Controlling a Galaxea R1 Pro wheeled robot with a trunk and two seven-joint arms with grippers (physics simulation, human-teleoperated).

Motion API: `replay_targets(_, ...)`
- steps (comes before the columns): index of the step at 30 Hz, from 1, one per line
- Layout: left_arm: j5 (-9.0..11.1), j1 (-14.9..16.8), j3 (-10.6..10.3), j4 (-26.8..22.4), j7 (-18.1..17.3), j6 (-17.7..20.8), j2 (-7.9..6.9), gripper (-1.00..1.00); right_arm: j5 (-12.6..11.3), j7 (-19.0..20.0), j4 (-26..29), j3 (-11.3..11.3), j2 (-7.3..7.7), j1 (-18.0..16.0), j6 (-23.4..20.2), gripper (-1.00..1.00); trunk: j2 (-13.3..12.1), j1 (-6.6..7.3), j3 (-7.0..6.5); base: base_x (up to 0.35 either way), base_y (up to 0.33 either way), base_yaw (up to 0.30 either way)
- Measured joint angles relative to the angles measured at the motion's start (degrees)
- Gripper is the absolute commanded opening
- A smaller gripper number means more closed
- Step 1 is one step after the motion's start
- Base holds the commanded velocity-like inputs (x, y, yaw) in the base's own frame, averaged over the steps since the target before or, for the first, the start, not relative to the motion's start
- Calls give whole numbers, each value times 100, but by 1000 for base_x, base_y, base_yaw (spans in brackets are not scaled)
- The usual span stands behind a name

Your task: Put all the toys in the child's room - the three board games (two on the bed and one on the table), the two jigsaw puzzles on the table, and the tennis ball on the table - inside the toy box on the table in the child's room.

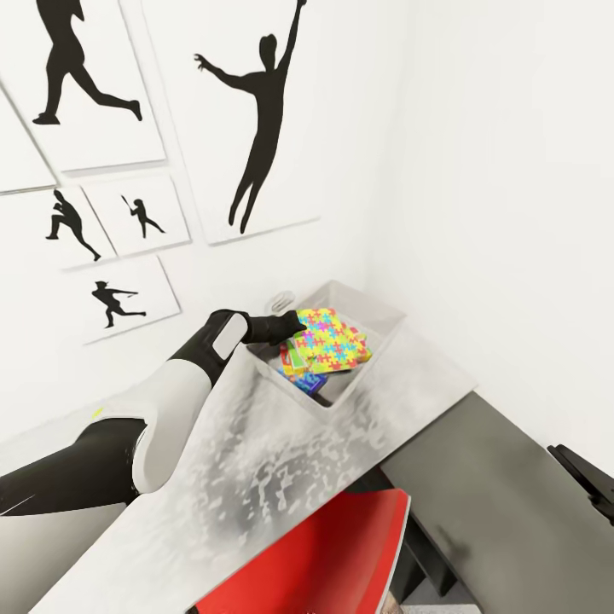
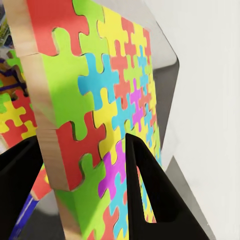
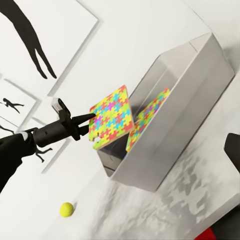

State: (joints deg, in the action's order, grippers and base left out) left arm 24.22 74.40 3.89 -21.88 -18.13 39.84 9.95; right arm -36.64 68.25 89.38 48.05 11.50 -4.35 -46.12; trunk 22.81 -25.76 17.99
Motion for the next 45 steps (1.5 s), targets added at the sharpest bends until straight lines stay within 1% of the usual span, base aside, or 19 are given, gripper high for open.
replay_targets(2, 1, 0, 2, -13, 0, -18, 0, -100, 0, 0, 0, 0, 0, 0, 1, 100, 0, 0, 19, 0, 0, 0)
replay_targets(5, 6, 0, 7, -20, 8, -270, 0, -100, 0, 0, 0, 0, 0, 0, 7, 100, 0, 0, 41, 0, 0, 0)
replay_targets(10, 4, 0, 8, -17, 13, -420, 0, -100, -3, 2, 0, 4, -4, 0, 8, 100, 1, 0, 51, 0, 0, 0)
replay_targets(33, -7, 0, 0, -2, 27, -443, 0, -100, -8, 9, 0, 0, -9, 0, 16, 100, 1, 0, 52, 0, 0, 0)
replay_targets(40, -14, 0, -126, 2, 32, -440, 2, -100, -17, 7, 0, 7, -6, 0, 2, 100, 1, 0, 54, 0, 0, 0)
replay_targets(45, -16, 0, -160, 2, 32, -443, 2, -100, -18, 1, 0, 8, -1, 0, -12, 100, 0, 0, 79, 0, 0, 0)
